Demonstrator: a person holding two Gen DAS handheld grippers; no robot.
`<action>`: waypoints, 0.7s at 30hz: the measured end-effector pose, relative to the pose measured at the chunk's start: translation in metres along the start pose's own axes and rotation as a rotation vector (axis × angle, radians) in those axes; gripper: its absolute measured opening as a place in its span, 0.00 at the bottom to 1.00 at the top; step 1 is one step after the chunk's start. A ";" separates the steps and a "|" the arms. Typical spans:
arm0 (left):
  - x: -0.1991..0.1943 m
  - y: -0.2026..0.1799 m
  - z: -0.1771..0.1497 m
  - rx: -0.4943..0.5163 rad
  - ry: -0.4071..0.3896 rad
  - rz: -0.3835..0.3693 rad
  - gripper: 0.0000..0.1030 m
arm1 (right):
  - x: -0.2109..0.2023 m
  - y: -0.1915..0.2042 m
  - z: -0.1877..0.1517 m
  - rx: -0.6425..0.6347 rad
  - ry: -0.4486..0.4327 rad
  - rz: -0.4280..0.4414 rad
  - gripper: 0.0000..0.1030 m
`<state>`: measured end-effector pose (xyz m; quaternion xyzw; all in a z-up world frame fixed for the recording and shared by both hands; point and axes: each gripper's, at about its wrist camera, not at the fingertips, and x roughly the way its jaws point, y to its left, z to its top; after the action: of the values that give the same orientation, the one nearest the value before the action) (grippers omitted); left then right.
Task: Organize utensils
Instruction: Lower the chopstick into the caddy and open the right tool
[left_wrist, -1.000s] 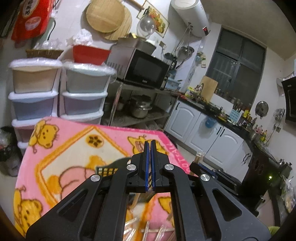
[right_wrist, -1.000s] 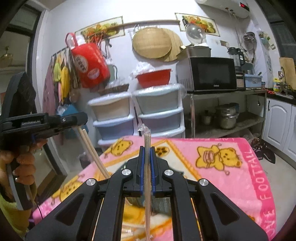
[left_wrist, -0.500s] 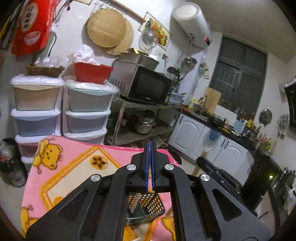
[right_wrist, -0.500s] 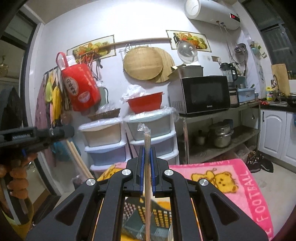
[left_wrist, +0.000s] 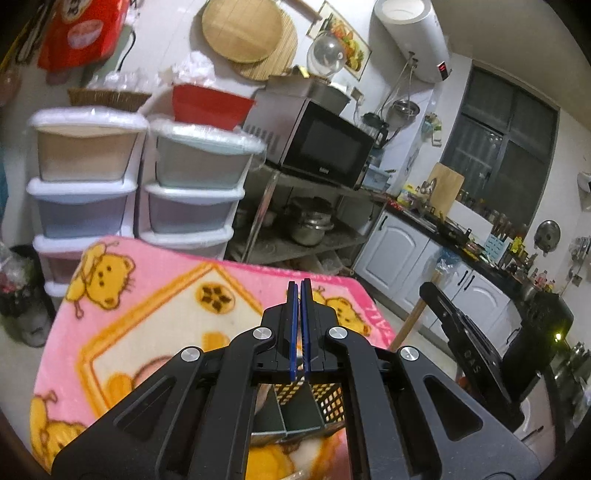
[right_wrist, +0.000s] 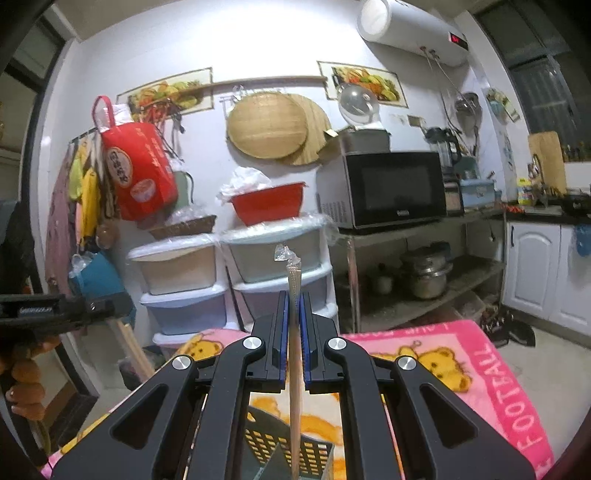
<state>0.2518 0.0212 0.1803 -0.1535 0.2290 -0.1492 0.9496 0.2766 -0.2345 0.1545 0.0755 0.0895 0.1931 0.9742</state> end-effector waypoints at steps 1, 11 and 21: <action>0.001 0.002 -0.003 -0.002 0.004 -0.002 0.00 | 0.001 -0.001 -0.003 0.005 0.004 -0.005 0.06; 0.009 0.030 -0.033 -0.068 0.039 -0.017 0.01 | 0.005 -0.004 -0.026 0.038 0.030 -0.039 0.06; 0.003 0.045 -0.053 -0.100 0.045 0.003 0.01 | -0.004 -0.007 -0.043 0.052 0.057 -0.051 0.07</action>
<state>0.2386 0.0492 0.1182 -0.1969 0.2578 -0.1398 0.9355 0.2663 -0.2374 0.1124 0.0928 0.1241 0.1681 0.9735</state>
